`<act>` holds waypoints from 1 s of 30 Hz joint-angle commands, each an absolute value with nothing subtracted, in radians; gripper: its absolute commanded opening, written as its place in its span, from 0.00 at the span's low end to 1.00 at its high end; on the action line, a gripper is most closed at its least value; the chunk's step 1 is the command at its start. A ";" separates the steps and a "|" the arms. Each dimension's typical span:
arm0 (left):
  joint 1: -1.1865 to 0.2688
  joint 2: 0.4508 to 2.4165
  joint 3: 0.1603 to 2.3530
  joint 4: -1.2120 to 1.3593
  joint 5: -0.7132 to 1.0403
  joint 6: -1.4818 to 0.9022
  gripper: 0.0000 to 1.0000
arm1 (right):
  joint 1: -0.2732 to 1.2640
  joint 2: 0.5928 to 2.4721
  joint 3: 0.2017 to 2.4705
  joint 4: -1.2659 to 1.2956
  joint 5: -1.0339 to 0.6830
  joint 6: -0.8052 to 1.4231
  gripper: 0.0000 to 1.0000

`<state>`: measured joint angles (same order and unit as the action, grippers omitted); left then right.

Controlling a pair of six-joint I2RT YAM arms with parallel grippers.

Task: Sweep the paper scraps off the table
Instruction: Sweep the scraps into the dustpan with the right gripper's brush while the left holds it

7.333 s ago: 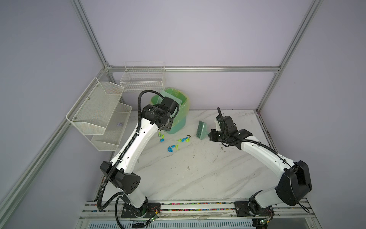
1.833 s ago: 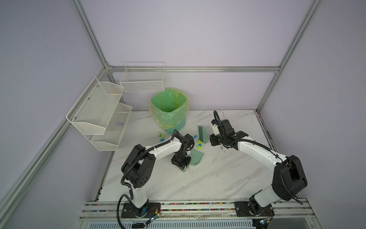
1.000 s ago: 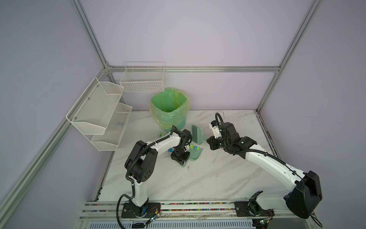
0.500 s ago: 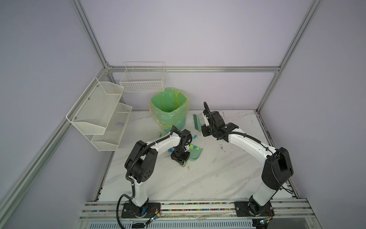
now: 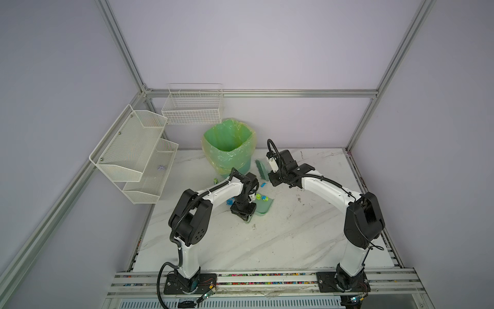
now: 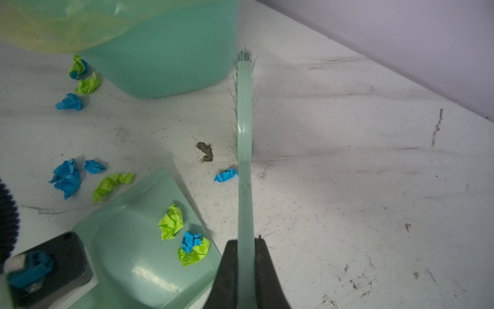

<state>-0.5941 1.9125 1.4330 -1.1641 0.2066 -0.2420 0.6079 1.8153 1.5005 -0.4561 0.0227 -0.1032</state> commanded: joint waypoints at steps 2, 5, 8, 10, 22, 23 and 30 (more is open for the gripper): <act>-0.584 1.919 1.500 -1.164 0.230 -0.221 0.00 | 0.620 1.749 1.474 -0.531 -0.048 -0.152 0.00; -0.581 1.919 1.496 -1.167 0.226 -0.219 0.00 | 0.623 1.720 1.443 -0.574 -0.040 -0.130 0.00; -0.574 1.920 1.497 -1.164 0.228 -0.221 0.00 | 0.626 1.672 1.401 -0.604 -0.054 -0.092 0.00; -0.572 1.924 1.499 -1.162 0.232 -0.219 0.00 | 0.635 1.628 1.371 -0.616 -0.091 -0.069 0.00; -0.572 1.929 1.513 -1.162 0.238 -0.219 0.00 | 0.720 1.407 1.323 -0.651 -0.143 0.125 0.00; -0.571 1.927 1.512 -1.163 0.239 -0.219 0.00 | 0.720 1.403 1.321 -0.652 -0.112 0.145 0.00; -0.572 1.906 1.499 -1.156 0.230 -0.220 0.00 | 0.718 1.452 1.329 -0.675 0.071 0.222 0.00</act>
